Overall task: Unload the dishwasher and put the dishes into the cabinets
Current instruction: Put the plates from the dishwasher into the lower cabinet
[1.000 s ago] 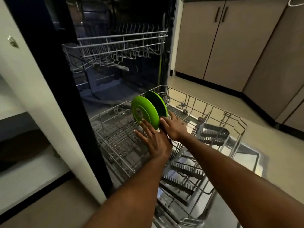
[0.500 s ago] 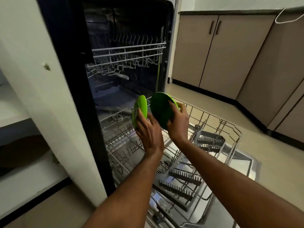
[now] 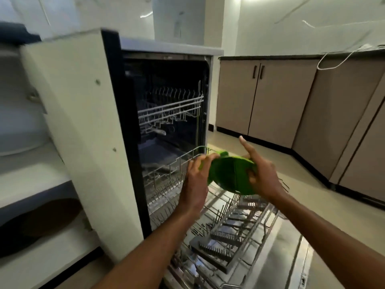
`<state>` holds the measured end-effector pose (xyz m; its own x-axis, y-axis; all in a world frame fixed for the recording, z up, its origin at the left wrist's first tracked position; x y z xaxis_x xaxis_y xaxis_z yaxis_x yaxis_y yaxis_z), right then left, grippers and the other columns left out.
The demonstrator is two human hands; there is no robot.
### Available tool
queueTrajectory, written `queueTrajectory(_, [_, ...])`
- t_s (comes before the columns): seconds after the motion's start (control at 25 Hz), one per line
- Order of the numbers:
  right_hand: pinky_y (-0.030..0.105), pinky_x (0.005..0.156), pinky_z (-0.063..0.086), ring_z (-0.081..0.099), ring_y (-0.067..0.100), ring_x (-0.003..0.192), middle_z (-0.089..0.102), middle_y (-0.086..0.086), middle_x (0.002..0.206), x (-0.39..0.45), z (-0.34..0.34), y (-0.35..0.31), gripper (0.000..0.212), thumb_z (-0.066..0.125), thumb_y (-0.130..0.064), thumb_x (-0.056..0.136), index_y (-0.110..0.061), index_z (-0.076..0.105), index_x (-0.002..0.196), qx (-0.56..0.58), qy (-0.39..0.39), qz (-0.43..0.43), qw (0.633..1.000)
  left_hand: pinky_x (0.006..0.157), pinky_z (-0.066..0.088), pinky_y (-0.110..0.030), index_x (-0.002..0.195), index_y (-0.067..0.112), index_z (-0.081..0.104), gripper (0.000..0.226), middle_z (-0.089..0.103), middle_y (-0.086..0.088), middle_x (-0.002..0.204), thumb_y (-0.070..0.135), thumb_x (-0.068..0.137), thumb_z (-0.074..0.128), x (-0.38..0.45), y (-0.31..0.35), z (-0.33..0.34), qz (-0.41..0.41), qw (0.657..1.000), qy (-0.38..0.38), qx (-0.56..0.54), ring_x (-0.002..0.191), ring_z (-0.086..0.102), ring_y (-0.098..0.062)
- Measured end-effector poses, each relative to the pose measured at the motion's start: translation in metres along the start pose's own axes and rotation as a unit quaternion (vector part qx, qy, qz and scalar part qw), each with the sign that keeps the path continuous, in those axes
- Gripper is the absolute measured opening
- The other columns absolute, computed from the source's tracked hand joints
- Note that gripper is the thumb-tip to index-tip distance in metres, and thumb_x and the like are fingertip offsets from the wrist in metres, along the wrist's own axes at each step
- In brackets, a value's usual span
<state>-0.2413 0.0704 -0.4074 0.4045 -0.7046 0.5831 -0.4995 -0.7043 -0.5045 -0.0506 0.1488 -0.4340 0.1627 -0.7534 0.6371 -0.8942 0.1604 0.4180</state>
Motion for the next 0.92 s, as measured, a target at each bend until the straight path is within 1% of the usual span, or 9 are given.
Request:
queueTrajectory(0.12, [0.035,0.089,0.062,0.069,0.002,0.095,0.077,-0.012,0.109,-0.008,-0.048,-0.028,0.070,0.079,-0.008,0.089,-0.041,0.056,0.146,-0.040,-0.097,-0.077,0.992,0.100,0.056,-0.036,0.159,0.051,0.017,0.108,0.051,-0.003,0.146,0.003,0.086,0.079,-0.011,0.039,-0.016,0.042,0.989,-0.138,-0.028,0.124,0.051,-0.013])
queueTrajectory(0.24, [0.014,0.088,0.053,0.068,-0.001,0.097,0.079,-0.014,0.111,-0.034,-0.073,-0.070,0.045,0.080,-0.012,0.089,-0.035,0.075,0.127,-0.054,-0.143,-0.147,0.977,0.109,0.050,-0.041,0.160,0.033,0.028,0.102,0.049,0.000,0.147,0.015,0.080,0.089,-0.042,0.071,-0.051,0.062,0.978,-0.198,-0.010,0.132,0.047,-0.017])
queueTrajectory(0.32, [0.010,0.086,0.051,0.070,-0.001,0.098,0.079,-0.015,0.111,-0.059,-0.078,-0.104,0.040,0.080,-0.014,0.089,-0.033,0.077,0.125,-0.031,-0.174,-0.178,0.968,0.107,0.050,-0.042,0.157,0.031,0.034,0.094,0.051,-0.002,0.144,0.025,0.080,0.089,-0.077,0.085,-0.089,0.055,0.973,-0.224,-0.030,0.131,0.051,-0.019])
queueTrajectory(0.4, [0.013,0.084,0.053,0.070,-0.002,0.095,0.078,-0.017,0.109,-0.083,-0.076,-0.143,0.039,0.078,-0.019,0.091,-0.036,0.075,0.127,0.001,-0.182,-0.214,0.960,0.107,0.048,-0.037,0.154,0.036,0.035,0.089,0.053,0.003,0.144,0.034,0.080,0.086,-0.113,0.095,-0.140,0.065,0.974,-0.218,-0.020,0.130,0.054,-0.016])
queueTrajectory(0.56, [0.017,0.072,0.052,0.067,-0.002,0.085,0.074,-0.020,0.098,-0.138,-0.057,-0.202,0.057,0.078,-0.009,0.079,-0.037,0.073,0.129,0.107,-0.111,-0.216,0.964,0.101,0.042,-0.011,0.147,0.057,0.027,0.076,0.055,0.030,0.138,0.032,0.092,0.073,-0.162,0.077,-0.231,0.022,0.966,-0.253,0.049,0.122,0.054,0.011])
queueTrajectory(0.64, [0.014,0.074,0.051,0.065,-0.005,0.089,0.069,-0.024,0.102,-0.168,-0.017,-0.231,0.071,0.082,0.001,0.074,-0.041,0.072,0.130,0.152,-0.107,-0.191,0.964,0.103,0.037,-0.008,0.141,0.071,0.021,0.073,0.053,0.035,0.138,0.030,0.094,0.060,-0.183,0.045,-0.259,-0.017,0.958,-0.281,0.059,0.125,0.051,0.014])
queueTrajectory(0.72, [0.007,0.082,0.047,0.063,-0.008,0.095,0.065,-0.027,0.107,-0.185,0.026,-0.266,0.057,0.073,-0.004,0.081,-0.043,0.073,0.123,0.204,-0.068,-0.180,0.960,0.106,0.037,-0.011,0.137,0.080,0.018,0.073,0.051,0.035,0.144,0.029,0.093,0.047,-0.200,0.013,-0.285,-0.038,0.950,-0.298,0.087,0.131,0.049,0.012])
queueTrajectory(0.8, [0.007,0.086,0.044,0.063,-0.003,0.097,0.063,-0.026,0.111,-0.182,0.060,-0.299,0.043,0.058,-0.014,0.083,-0.038,0.072,0.116,0.238,-0.049,-0.180,0.953,0.105,0.043,-0.017,0.143,0.070,0.028,0.078,0.050,0.034,0.145,0.019,0.088,0.051,-0.210,-0.011,-0.319,-0.044,0.952,-0.274,0.130,0.131,0.049,0.014])
queueTrajectory(0.92, [0.016,0.086,0.046,0.064,0.009,0.096,0.064,-0.021,0.109,-0.141,0.096,-0.356,0.039,0.053,-0.008,0.082,-0.030,0.067,0.112,0.252,-0.067,-0.194,0.946,0.100,0.051,-0.026,0.143,0.046,0.048,0.079,0.061,0.023,0.137,0.003,0.078,0.061,-0.200,-0.049,-0.380,-0.067,0.971,-0.178,0.145,0.126,0.059,0.004])
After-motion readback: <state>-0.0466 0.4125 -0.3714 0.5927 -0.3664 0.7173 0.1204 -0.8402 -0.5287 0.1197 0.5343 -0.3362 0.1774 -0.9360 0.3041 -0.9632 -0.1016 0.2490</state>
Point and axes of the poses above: each hand's wrist, its own x-axis towards the middle knuckle, its own z-axis out of the palm, y = z × x, the point moved 7 cm from there along x, towards the middle knuckle
